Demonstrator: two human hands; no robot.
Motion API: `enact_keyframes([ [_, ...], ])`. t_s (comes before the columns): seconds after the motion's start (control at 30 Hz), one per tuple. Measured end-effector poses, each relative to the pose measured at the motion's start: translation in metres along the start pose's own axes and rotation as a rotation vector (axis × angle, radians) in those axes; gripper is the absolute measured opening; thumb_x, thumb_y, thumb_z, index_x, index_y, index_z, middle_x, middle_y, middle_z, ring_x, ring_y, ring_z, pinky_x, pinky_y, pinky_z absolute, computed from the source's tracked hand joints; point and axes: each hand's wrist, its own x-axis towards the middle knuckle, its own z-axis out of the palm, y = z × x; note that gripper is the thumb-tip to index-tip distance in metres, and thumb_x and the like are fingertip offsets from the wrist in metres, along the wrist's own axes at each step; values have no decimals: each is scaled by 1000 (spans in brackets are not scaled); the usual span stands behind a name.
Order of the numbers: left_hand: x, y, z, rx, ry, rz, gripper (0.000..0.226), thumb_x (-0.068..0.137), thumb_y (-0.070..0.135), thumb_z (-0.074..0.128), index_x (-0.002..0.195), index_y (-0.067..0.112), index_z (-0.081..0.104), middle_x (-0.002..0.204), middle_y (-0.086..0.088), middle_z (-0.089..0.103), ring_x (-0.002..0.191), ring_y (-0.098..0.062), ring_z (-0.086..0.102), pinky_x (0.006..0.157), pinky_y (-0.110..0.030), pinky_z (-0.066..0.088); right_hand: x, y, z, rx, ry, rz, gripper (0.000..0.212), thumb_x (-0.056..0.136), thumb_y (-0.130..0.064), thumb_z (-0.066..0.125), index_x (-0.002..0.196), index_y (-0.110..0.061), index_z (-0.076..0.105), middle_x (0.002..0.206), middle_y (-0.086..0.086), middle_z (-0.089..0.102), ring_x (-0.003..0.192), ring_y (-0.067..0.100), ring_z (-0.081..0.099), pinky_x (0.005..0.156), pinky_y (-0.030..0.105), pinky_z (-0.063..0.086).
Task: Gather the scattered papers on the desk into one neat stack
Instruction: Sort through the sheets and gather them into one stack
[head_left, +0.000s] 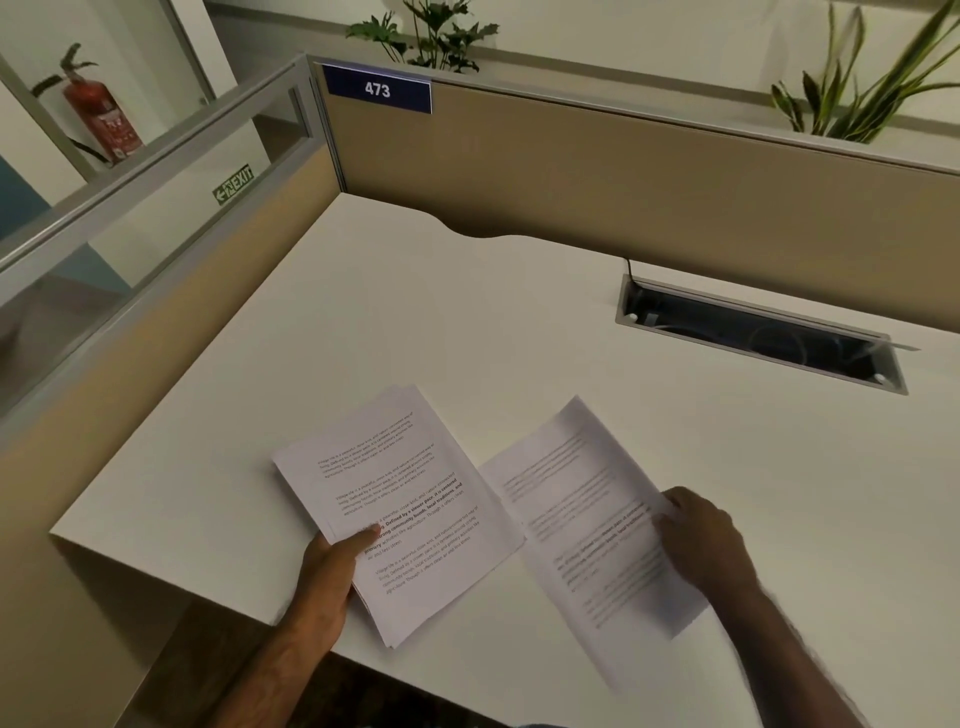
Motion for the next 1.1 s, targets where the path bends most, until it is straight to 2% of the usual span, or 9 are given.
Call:
enact_keyframes([
  [0.17, -2, -1, 7, 16, -24, -5, 48, 93, 0, 73, 131, 28, 67, 118, -1, 81, 107, -28, 77, 76, -40, 66, 11, 8, -33, 317, 185, 2, 18, 99, -12, 62, 115, -14, 71, 108, 12, 75, 99, 38, 69, 79, 36, 43],
  [0.3, -5, -1, 15, 22, -54, -26, 43, 94, 2, 72, 129, 28, 68, 114, 1, 83, 103, -25, 79, 73, -36, 66, 16, 1, -44, 616, 146, -7, 15, 101, -13, 63, 112, -15, 73, 106, 6, 77, 92, 29, 71, 75, 35, 52],
  [0.4, -6, -1, 24, 15, -79, -39, 41, 96, 4, 71, 131, 25, 68, 118, -2, 82, 106, -27, 78, 81, -41, 65, 15, -13, -34, 711, 76, -36, 12, 101, -12, 66, 110, -14, 75, 103, 5, 79, 86, 25, 72, 72, 33, 52],
  [0.57, -10, 0, 40, 42, -73, -54, 30, 100, 28, 69, 130, 24, 68, 122, -6, 80, 109, -27, 76, 94, -45, 61, 6, -53, 8, 643, -83, -128, 3, 98, -9, 72, 98, -9, 75, 92, 6, 76, 80, 20, 65, 71, 34, 50],
  [0.67, -12, 3, 45, 61, -85, -101, 42, 99, 58, 57, 126, 29, 69, 115, -6, 82, 108, -32, 77, 98, -55, 59, -1, -80, 37, 557, -160, -190, 6, 100, -15, 69, 100, -10, 74, 95, 4, 74, 82, 18, 65, 67, 29, 48],
  [0.73, -13, 6, 48, 42, -114, -108, 47, 97, 66, 52, 127, 33, 68, 117, -3, 82, 111, -32, 76, 100, -56, 58, -3, -97, 53, 497, -189, -233, 14, 101, -19, 67, 108, -8, 73, 103, 4, 74, 89, 20, 67, 71, 29, 46],
  [0.8, -14, 6, 49, 41, -110, -80, 44, 96, 60, 60, 127, 31, 69, 117, -2, 82, 110, -29, 77, 98, -52, 60, -6, -112, 65, 417, -207, -295, 21, 102, -23, 64, 116, -9, 72, 107, 2, 71, 94, 19, 64, 75, 27, 41],
  [0.97, -14, 1, 47, 125, -86, 8, 39, 92, 18, 80, 128, 26, 70, 123, -3, 79, 109, -26, 76, 96, -49, 61, -13, -126, 81, 270, -222, -403, 31, 102, -35, 63, 129, -20, 68, 114, -3, 64, 101, 15, 58, 84, 26, 42],
  [1.1, -13, 1, 48, 166, -77, 68, 30, 92, 13, 79, 116, 31, 73, 113, 4, 82, 105, -24, 78, 89, -47, 63, -10, -111, 78, 309, -72, -404, 53, 93, -44, 77, 138, -19, 64, 131, -1, 60, 120, 19, 60, 100, 28, 45],
])
